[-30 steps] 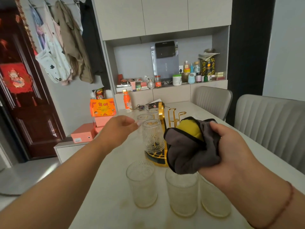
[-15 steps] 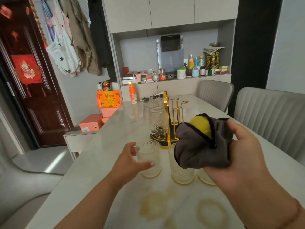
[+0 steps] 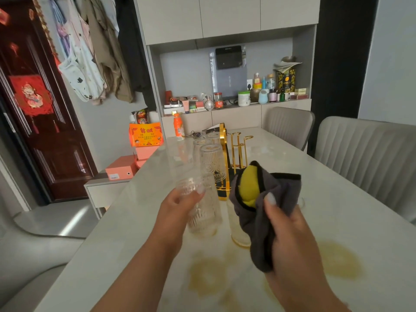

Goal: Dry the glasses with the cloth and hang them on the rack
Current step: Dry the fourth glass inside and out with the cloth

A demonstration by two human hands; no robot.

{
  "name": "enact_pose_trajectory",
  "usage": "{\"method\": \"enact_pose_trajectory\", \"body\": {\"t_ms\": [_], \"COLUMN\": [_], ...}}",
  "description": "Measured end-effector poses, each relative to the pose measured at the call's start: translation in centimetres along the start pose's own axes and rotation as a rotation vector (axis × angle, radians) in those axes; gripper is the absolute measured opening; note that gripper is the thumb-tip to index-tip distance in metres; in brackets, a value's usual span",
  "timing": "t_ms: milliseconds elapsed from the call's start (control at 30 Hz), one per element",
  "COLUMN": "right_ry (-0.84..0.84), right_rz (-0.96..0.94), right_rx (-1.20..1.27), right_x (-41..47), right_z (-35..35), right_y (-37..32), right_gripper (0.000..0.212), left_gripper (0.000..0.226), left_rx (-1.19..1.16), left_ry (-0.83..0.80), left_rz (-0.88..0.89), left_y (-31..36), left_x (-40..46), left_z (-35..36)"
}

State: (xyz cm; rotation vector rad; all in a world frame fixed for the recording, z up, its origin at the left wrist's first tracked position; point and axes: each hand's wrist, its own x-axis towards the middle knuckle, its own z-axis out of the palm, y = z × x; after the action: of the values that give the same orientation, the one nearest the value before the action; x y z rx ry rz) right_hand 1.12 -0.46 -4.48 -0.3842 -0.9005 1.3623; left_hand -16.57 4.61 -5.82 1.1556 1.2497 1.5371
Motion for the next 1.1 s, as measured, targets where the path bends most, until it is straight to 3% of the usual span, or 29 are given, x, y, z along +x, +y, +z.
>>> {"method": "enact_pose_trajectory", "body": {"t_ms": [100,200,367,467,567,633,700,733,800,900,1033,1100], "right_ry": [-0.099,-0.176,-0.117,-0.154,-0.268,-0.291,-0.252,-0.208,-0.085,-0.002,0.038,0.039], "right_rz": [-0.105,-0.171,-0.173,-0.12,-0.234,-0.247,-0.173,-0.107,0.081,0.289,0.231,0.172], "right_rx": [-0.398,-0.706,-0.709,-0.692,-0.863,-0.935,-0.866,-0.768,-0.501,-0.254,-0.111,-0.136], "right_x": [-1.1,-1.3,0.6,-0.8,-2.6,-2.4,-1.7,-1.3,-0.7,-1.0,-2.3,-2.7], "right_z": [0.8,1.2,1.6,1.5,2.1,2.2,2.0,1.9,1.6,1.0,0.7,0.4], "right_y": [1.5,2.4,1.4,2.0,2.8,2.3,1.2,0.7,0.5,0.9,1.2,1.3], "right_gripper": [0.035,0.044,0.041,0.05,0.05,0.049,0.05,0.048,0.027,0.04,0.021,0.023], "left_gripper": [0.056,0.049,0.044,0.047,0.023,0.025,0.021,0.035,0.044,0.047,0.089,0.103], "left_rx": [-0.055,0.03,-0.149,-0.208,-0.157,-0.077,-0.037,-0.045,-0.128,-0.135,-0.068,-0.023], "left_ry": [-0.066,-0.066,-0.178,-0.132,-0.071,-0.01,-0.005,-0.029,-0.067,-0.081,-0.059,-0.044], "left_rz": [-0.014,-0.004,0.003,-0.001,0.0,0.007,0.011,-0.009,-0.037,-0.046,-0.058,-0.054], "left_y": [0.9,1.3,2.3,2.7,2.2,1.6,2.0,2.4,2.9,3.2,3.2,3.2], "left_x": [-1.3,-2.6,-5.4,-5.0,-4.9,-5.2,-6.1,-6.6,-7.3,-7.7,-7.9,-8.4], "left_z": [1.5,2.6,3.5,2.9,2.4,2.4,3.1,3.5,3.9,3.8,4.0,4.1]}}
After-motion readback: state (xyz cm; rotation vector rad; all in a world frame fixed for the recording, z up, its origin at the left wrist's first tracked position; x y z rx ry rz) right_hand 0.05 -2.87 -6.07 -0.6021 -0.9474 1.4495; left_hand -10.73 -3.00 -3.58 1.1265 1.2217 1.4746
